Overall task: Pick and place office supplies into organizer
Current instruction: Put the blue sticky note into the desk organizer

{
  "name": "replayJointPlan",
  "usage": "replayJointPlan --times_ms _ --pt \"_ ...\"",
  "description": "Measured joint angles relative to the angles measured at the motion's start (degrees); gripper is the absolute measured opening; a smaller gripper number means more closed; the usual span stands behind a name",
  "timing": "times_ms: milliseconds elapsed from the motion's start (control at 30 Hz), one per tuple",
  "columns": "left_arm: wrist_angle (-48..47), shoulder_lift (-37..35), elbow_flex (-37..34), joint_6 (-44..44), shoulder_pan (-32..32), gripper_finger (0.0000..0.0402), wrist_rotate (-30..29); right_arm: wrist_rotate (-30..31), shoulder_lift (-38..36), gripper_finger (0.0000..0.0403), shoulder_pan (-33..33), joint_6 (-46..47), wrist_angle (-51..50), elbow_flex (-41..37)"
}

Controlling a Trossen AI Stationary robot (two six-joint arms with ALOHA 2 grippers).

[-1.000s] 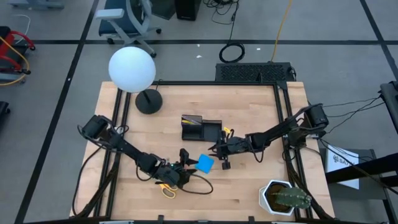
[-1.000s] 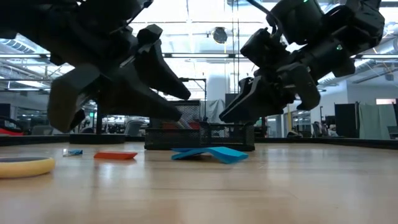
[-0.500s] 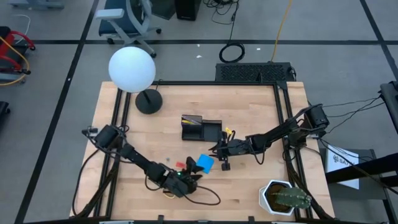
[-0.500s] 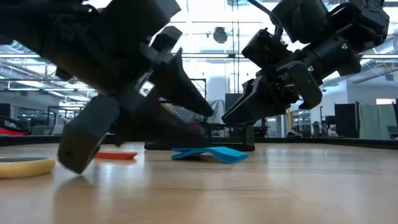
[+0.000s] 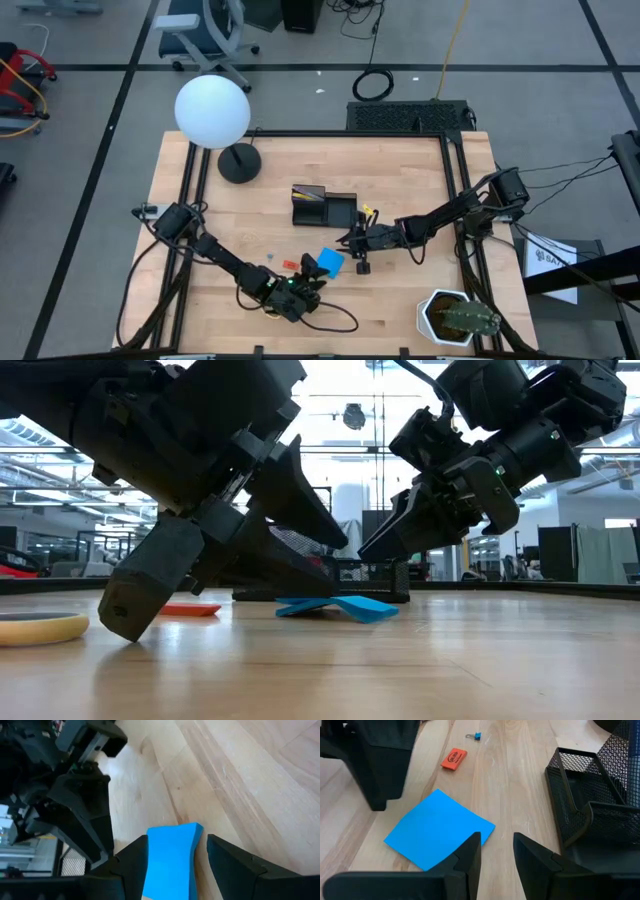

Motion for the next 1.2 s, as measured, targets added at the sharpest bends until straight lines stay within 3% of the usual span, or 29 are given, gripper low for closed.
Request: replayJointPlan --times_ms 133,267,433,1000,1200 --pt "-6.3 -0.1 1.1 -1.0 0.2 0.0178 0.5 0.0 0.0 0.0105 0.2 0.0 -0.1 0.0" --pt "-18.7 0.3 6.8 -3.7 1.0 0.0157 4.9 0.0 0.0 0.0105 0.2 -0.1 -0.4 0.0" --pt "-29.9 0.4 12.8 -5.0 1.5 0.0146 6.3 -0.1 0.0 0.0105 0.2 -0.1 -0.5 0.0" --pt "-28.4 0.3 13.3 -5.9 2.6 0.0145 6.8 -0.1 0.0 0.0105 0.2 0.4 -1.2 0.0" --pt "-28.1 0.2 13.3 -5.9 4.2 0.0145 9.7 -0.1 0.0 0.0105 0.2 0.4 -1.2 0.0"
